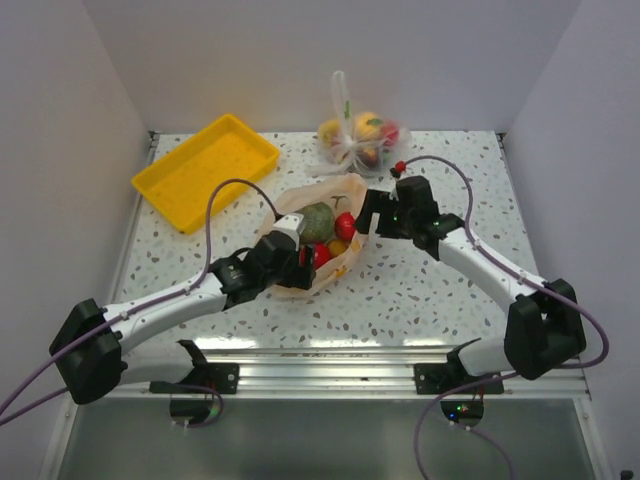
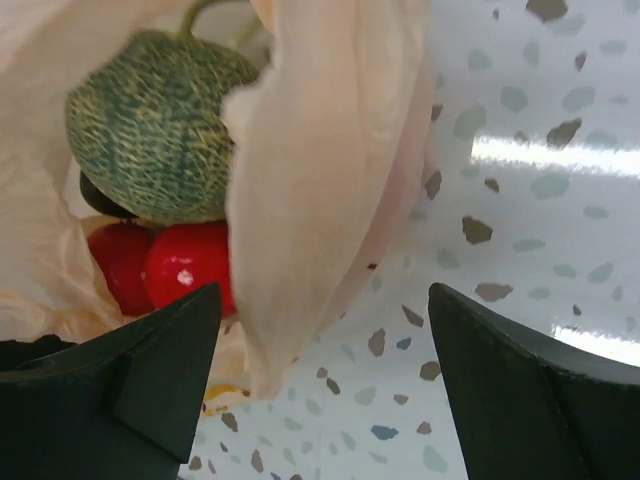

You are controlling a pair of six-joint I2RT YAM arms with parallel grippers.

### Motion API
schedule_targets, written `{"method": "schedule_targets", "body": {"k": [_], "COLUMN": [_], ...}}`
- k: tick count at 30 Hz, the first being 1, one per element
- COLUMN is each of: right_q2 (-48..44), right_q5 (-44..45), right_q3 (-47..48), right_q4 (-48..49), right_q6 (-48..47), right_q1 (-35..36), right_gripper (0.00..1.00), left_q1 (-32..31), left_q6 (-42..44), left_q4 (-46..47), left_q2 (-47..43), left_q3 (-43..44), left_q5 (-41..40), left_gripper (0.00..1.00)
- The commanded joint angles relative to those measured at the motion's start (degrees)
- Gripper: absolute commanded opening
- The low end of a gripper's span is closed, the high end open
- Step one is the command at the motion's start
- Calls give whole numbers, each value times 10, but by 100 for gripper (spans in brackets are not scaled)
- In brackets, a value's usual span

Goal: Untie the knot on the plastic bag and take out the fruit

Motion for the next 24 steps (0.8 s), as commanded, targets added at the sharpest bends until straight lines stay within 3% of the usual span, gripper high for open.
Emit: {"method": "schedule_targets", "body": {"k": [1,4,8,11,17,24], "right_q2": [-2,13,5,0,-18,-27], "right_q5": [-29,-40,-10,3,-15,-7], "right_q3": [-55,-99,-153,-169,-193,-200], "right_q4": [64,90,113,106,135,141], "right_q6": [49,70,86,84,88,75], "right_q1": [0,0,1,0,0,0], "right_gripper": [86,75,47,36,34,30], "left_q1": [0,14,44,59,64,17], "left_q6": [-54,-84,-104,-111,-89,-46], "left_q4": [-10,-21,-37,-41,-51,-8], "left_q2": [-8,-1,-2,-14,-37,-97], "left_q3": [-28,-37,-44,-44,-8,62], "left_q5": [-75,-98,-86,-86,-49,-13], "left_gripper": [77,75,75,75,80,86]}}
